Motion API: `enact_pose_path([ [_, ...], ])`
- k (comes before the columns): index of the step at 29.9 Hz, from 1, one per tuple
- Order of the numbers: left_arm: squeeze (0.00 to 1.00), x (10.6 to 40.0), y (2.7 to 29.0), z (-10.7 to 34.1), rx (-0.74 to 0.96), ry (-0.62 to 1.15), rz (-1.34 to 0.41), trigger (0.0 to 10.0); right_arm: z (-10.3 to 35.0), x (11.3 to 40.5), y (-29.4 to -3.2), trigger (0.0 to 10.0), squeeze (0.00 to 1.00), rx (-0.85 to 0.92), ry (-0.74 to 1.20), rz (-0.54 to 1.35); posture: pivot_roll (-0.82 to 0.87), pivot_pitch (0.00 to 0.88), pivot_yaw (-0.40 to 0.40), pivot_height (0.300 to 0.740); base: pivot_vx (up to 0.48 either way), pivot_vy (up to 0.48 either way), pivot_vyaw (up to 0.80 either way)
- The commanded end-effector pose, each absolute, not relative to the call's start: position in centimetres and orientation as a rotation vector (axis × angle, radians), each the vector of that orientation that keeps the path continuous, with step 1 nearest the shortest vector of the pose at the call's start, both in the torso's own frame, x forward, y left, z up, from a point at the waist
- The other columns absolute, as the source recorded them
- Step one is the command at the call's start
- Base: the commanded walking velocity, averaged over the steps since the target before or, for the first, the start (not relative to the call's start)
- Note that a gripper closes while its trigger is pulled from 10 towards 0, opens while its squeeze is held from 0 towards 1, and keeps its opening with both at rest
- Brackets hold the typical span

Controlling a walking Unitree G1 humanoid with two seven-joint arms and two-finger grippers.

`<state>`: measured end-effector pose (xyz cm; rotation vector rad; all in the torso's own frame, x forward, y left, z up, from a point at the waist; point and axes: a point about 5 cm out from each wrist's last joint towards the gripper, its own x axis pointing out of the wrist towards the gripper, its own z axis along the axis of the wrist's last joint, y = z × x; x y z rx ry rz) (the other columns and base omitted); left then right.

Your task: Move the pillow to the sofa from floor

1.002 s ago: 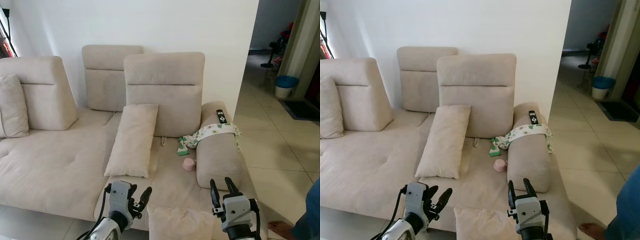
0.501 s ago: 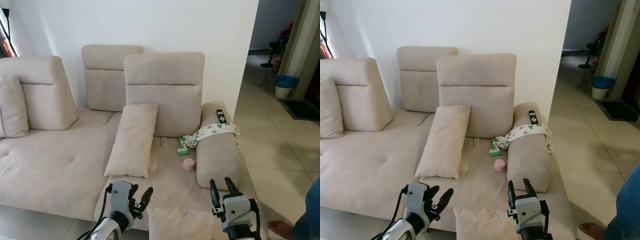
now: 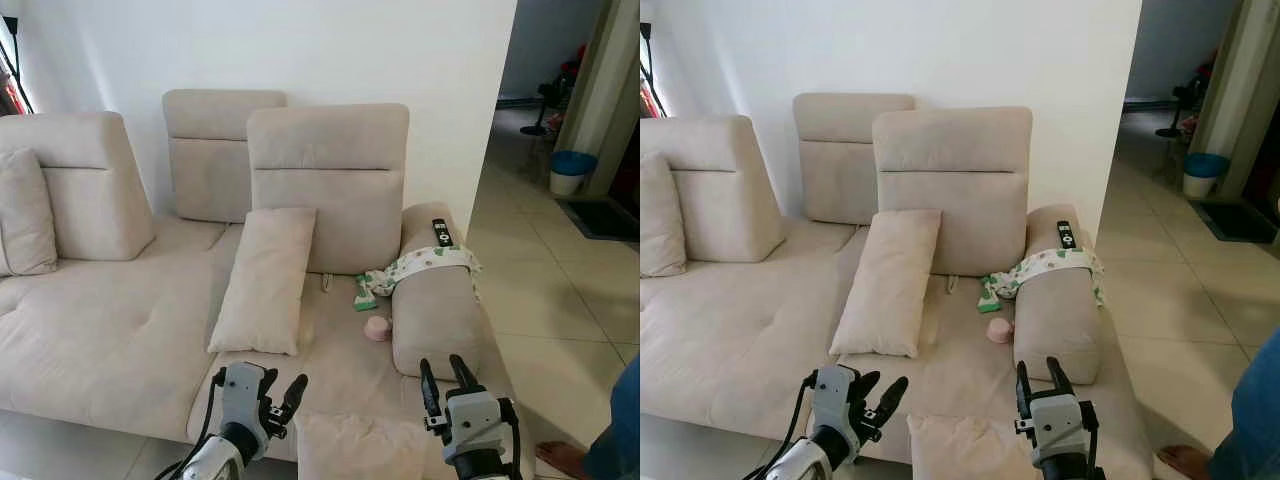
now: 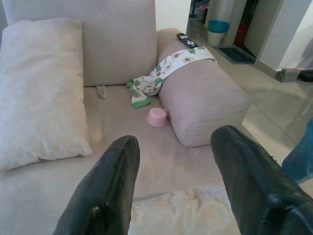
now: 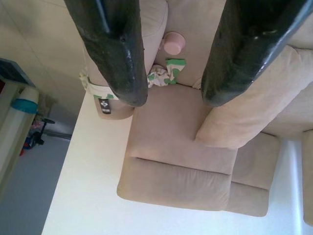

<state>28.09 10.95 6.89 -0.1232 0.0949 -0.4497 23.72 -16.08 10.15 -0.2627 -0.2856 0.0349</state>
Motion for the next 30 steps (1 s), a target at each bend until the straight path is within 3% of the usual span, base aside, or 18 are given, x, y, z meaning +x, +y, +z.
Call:
enact_pose_path([
  [1,0.00,27.78,11.25,6.39,-0.091,0.112,-0.452,10.0,10.08,23.53,-15.84,10.0,0.00,-0.260,-0.290,0.042,-0.11,0.000,0.087,0.740,0.000,0.000,0.00],
  [17,0.00,27.78,11.29,6.48,-0.087,0.105,-0.454,10.0,10.13,23.64,-15.77,10.0,0.00,-0.264,-0.293,0.046,-0.11,0.000,0.088,0.740,0.000,0.000,0.00],
  [30,0.00,27.86,11.24,6.54,-0.085,0.101,-0.456,10.0,10.19,23.77,-15.83,10.0,0.00,-0.272,-0.297,0.048,-0.11,0.000,0.088,0.740,0.278,0.000,0.00],
])
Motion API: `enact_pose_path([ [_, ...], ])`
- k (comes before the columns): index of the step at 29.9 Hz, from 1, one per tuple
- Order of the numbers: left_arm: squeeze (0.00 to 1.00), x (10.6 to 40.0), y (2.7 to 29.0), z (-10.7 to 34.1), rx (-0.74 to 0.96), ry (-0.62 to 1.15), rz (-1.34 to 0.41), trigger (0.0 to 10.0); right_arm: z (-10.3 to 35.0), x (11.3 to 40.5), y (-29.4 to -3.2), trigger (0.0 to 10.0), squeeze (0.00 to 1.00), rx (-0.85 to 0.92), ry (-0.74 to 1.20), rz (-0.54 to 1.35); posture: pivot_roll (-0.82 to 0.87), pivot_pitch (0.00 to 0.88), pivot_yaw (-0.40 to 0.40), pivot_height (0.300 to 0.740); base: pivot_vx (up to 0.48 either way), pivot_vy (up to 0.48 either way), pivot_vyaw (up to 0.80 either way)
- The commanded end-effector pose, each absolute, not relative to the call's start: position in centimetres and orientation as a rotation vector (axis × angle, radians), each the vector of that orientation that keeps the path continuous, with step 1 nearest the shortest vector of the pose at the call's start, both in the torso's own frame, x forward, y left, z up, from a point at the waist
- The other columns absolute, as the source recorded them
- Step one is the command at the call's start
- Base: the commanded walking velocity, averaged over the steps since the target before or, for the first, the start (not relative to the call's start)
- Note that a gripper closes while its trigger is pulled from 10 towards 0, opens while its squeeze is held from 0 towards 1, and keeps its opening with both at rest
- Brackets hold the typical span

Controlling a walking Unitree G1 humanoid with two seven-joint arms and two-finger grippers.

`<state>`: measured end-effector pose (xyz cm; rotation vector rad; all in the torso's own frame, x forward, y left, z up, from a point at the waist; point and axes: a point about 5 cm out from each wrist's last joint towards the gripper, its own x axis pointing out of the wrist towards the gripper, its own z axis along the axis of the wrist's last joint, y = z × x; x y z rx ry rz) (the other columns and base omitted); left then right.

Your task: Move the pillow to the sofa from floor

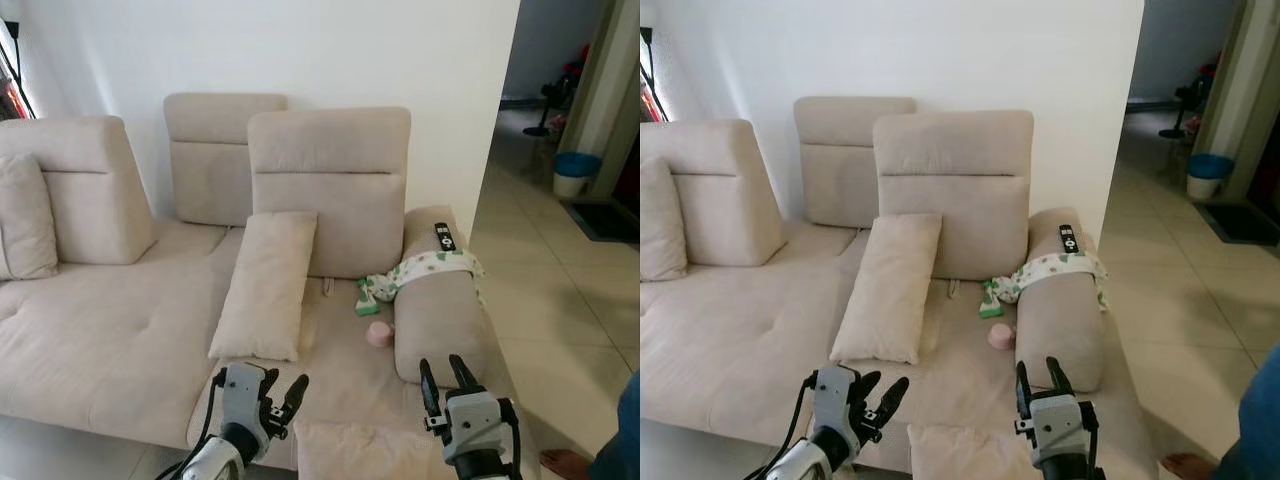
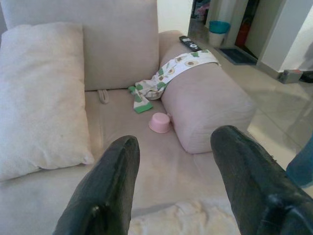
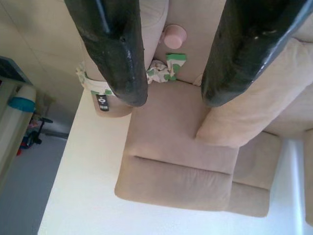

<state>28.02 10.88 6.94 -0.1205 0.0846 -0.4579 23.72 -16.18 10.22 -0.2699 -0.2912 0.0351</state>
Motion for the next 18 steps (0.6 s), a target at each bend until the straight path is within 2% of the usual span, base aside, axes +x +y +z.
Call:
enact_pose_path([
  [1,0.00,27.86,11.24,6.55,-0.085,0.100,-0.456,10.0,10.19,23.76,-15.83,10.0,0.00,-0.273,-0.297,0.048,-0.11,0.000,0.088,0.740,0.307,0.000,0.00],
  [6,0.00,27.86,11.23,6.56,-0.086,0.100,-0.458,10.0,10.21,23.76,-15.84,10.0,0.00,-0.275,-0.297,0.048,-0.11,0.000,0.088,0.740,0.295,0.000,0.00],
  [18,0.00,27.90,11.26,6.52,-0.097,0.104,-0.449,10.0,10.15,23.81,-15.83,10.0,0.00,-0.277,-0.295,0.048,-0.11,0.000,0.088,0.740,0.000,0.000,0.00],
])
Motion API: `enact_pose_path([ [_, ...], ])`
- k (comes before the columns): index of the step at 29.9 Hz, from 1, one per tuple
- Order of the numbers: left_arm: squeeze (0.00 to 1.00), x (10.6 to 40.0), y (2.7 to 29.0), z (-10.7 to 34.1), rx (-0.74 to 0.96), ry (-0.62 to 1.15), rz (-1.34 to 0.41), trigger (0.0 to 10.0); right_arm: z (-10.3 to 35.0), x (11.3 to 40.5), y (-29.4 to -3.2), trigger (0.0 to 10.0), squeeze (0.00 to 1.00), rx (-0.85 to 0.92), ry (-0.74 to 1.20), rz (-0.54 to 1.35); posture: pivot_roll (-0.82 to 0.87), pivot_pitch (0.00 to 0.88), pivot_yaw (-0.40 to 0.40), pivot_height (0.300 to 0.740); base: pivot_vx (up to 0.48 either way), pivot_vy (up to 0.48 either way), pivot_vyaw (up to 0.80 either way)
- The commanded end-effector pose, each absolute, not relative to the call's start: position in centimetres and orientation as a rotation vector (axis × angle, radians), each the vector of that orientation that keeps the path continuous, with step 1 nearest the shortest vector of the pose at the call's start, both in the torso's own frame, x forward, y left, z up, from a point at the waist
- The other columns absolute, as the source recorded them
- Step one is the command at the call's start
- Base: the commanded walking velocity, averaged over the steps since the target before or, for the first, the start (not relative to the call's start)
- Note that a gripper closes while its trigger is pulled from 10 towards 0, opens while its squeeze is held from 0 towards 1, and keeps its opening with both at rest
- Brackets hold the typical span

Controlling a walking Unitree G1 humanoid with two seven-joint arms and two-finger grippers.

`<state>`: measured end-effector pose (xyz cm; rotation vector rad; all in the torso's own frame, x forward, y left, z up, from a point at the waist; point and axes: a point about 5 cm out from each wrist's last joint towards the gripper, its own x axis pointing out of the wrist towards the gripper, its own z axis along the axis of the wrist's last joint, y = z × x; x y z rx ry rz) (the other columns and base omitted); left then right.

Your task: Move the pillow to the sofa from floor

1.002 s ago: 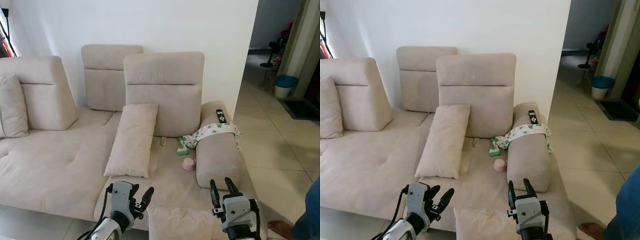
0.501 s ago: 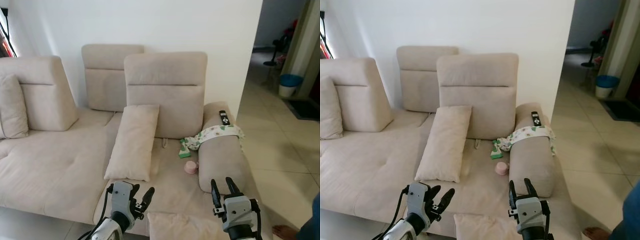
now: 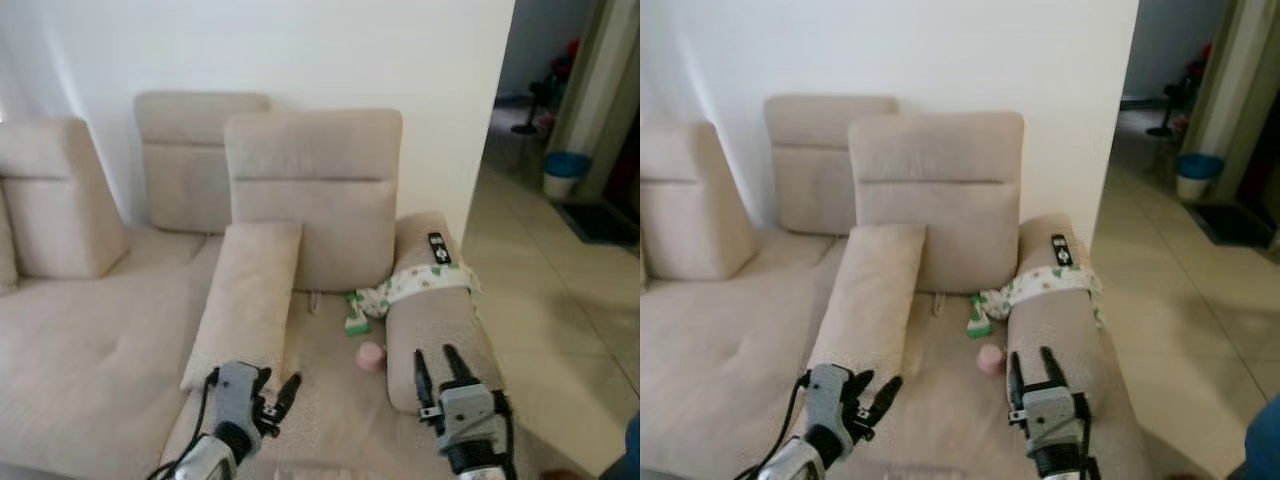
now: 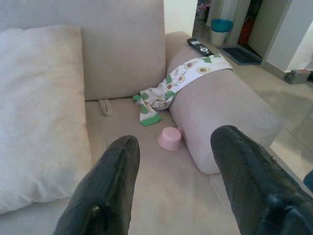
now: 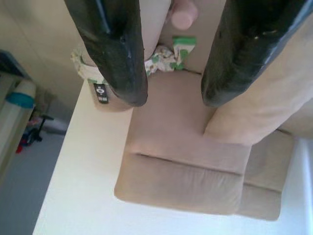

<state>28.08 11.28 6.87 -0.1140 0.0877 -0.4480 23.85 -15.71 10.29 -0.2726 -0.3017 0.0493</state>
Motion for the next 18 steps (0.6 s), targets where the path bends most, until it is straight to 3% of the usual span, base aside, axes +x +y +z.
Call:
enact_pose_path([
  [1,0.00,27.90,11.26,6.52,-0.097,0.104,-0.449,10.0,10.15,23.81,-15.83,10.0,0.00,-0.277,-0.295,0.048,-0.11,0.000,0.088,0.740,0.000,0.000,0.00],
  [7,0.00,27.97,11.35,6.52,-0.097,0.104,-0.443,10.0,9.98,23.85,-15.72,10.0,0.00,-0.267,-0.285,0.060,-0.11,0.000,0.089,0.740,0.000,0.000,0.00],
  [18,0.00,28.12,11.64,6.42,-0.079,0.108,-0.440,10.0,9.69,23.72,-15.63,10.0,0.00,-0.240,-0.269,0.081,-0.11,0.000,0.088,0.695,0.000,0.000,0.00],
])
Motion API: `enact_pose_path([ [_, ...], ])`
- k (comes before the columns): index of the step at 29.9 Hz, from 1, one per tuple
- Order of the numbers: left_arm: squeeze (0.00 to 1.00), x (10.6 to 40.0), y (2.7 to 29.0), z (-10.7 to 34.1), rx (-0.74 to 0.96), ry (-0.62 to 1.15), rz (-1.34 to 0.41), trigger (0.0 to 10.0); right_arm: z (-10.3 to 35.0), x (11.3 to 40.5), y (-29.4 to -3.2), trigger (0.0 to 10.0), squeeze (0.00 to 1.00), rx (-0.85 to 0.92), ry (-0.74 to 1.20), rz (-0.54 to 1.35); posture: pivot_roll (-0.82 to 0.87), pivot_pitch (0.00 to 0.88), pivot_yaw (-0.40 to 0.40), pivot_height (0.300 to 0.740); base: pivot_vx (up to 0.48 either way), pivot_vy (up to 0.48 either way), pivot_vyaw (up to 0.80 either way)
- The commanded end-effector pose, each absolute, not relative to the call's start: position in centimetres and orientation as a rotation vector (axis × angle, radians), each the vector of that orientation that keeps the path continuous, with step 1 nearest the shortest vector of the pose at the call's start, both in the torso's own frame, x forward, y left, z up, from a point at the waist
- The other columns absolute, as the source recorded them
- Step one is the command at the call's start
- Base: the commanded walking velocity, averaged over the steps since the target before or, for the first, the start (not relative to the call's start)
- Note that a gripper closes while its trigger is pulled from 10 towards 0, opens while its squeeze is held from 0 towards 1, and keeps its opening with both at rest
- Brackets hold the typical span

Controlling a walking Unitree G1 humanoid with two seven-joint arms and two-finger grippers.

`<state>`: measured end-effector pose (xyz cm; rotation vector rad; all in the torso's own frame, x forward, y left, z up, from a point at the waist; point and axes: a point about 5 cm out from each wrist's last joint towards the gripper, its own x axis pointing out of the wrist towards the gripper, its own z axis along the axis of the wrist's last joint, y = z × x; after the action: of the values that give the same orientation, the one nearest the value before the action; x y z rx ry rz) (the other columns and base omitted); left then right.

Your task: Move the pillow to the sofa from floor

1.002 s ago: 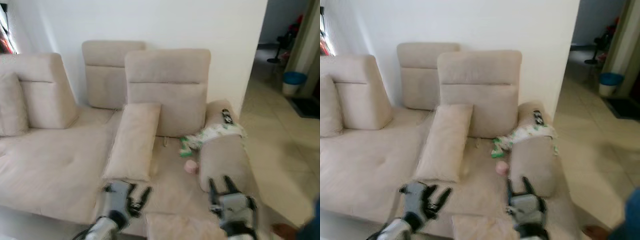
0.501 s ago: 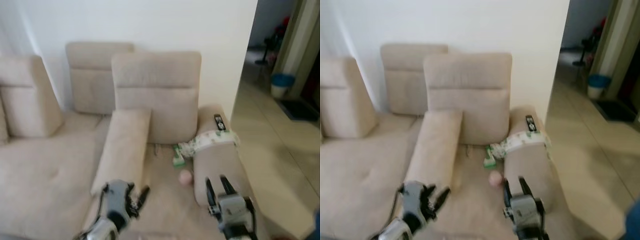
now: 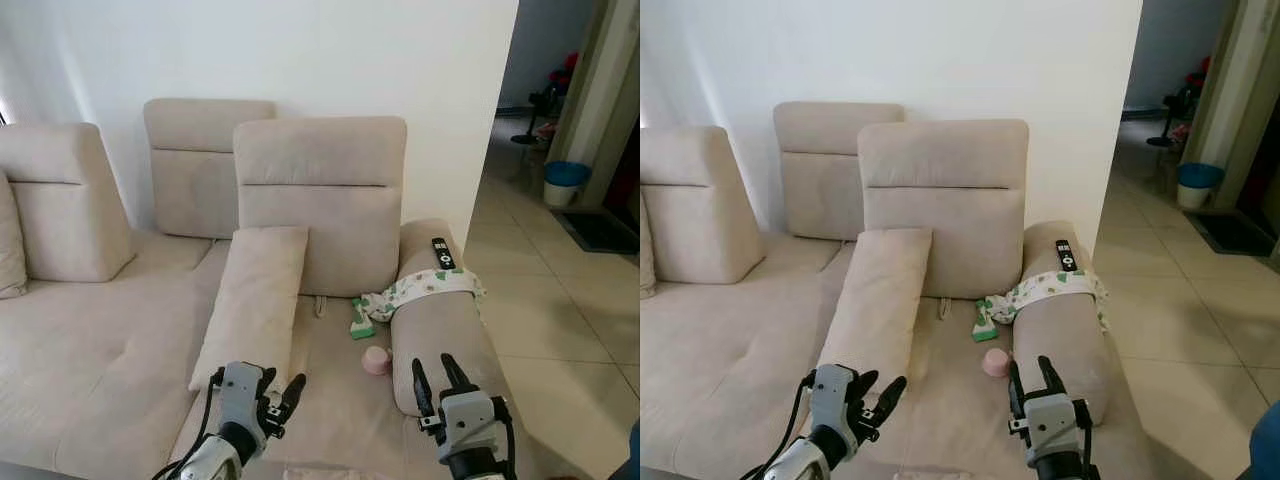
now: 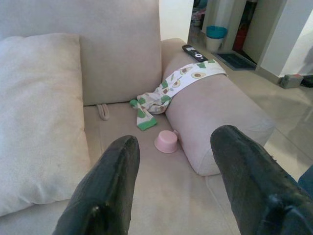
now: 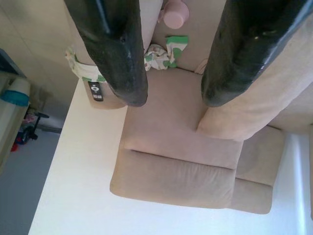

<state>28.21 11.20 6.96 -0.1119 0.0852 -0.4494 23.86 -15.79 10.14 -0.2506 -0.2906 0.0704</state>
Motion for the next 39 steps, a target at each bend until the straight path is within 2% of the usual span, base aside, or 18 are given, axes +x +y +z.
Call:
enact_pose_path([
  [1,0.00,28.1,11.6,6.4,-0.079,0.108,-0.440,10.0,9.7,23.7,-15.6,10.0,0.00,-0.240,-0.269,0.081,-0.11,0.000,0.088,0.695,0.000,0.000,0.00],
  [6,0.00,28.1,11.7,6.4,-0.074,0.108,-0.444,10.0,9.6,23.5,-15.7,10.0,0.00,-0.237,-0.265,0.083,-0.12,0.000,0.088,0.665,0.000,0.000,0.00],
  [21,0.00,28.2,11.7,6.4,-0.068,0.105,-0.452,10.0,9.2,23.3,-15.9,10.0,0.00,-0.217,-0.243,0.087,-0.12,0.000,0.090,0.630,0.000,0.000,0.00],
  [26,0.00,28.3,11.3,6.9,-0.005,0.080,-0.484,10.0,7.0,22.8,-15.1,10.0,0.00,-0.184,-0.100,0.269,-0.12,0.000,0.090,0.630,0.000,0.000,0.00],
  [29,0.00,28.2,10.6,7.1,0.103,0.075,-0.563,10.0,5.4,22.8,-16.7,10.0,0.00,-0.241,0.017,0.345,-0.12,0.000,0.092,0.630,0.000,0.000,0.00],
  [31,0.00,28.2,10.6,7.1,0.103,0.075,-0.563,10.0,5.4,22.8,-16.7,10.0,0.00,-0.241,0.017,0.345,-0.12,0.000,0.092,0.630,0.000,0.000,0.00],
  [32,0.00,28.1,10.1,6.9,0.178,0.077,-0.610,10.0,4.4,23.0,-17.7,10.0,0.07,-0.282,0.097,0.371,-0.12,0.000,0.092,0.630,0.000,0.000,0.00],
  [33,0.00,28.1,10.1,6.9,0.178,0.077,-0.610,10.0,4.4,23.0,-17.7,10.0,0.07,-0.282,0.097,0.371,-0.12,0.000,0.092,0.630,0.000,0.000,0.00],
  [34,0.00,28.1,10.0,6.9,0.222,0.076,-0.626,10.0,3.6,23.0,-18.4,10.0,0.70,-0.331,0.153,0.389,-0.12,0.000,0.092,0.630,0.000,0.000,0.00],
  [35,0.00,28.1,10.0,6.9,0.222,0.076,-0.626,10.0,3.6,23.0,-18.4,10.0,0.70,-0.331,0.153,0.389,-0.12,0.000,0.092,0.630,0.000,0.000,0.00],
  [36,0.00,28.1,9.8,6.9,0.255,0.074,-0.636,10.0,2.9,23.0,-19.0,10.0,1.00,-0.370,0.198,0.403,-0.12,0.000,0.095,0.630,0.000,0.000,0.00],
  [39,0.00,28.1,9.4,7.3,0.299,0.057,-0.660,10.0,2.3,23.1,-19.9,10.0,1.00,-0.452,0.236,0.416,-0.11,0.000,0.096,0.630,0.000,0.000,0.00],
])
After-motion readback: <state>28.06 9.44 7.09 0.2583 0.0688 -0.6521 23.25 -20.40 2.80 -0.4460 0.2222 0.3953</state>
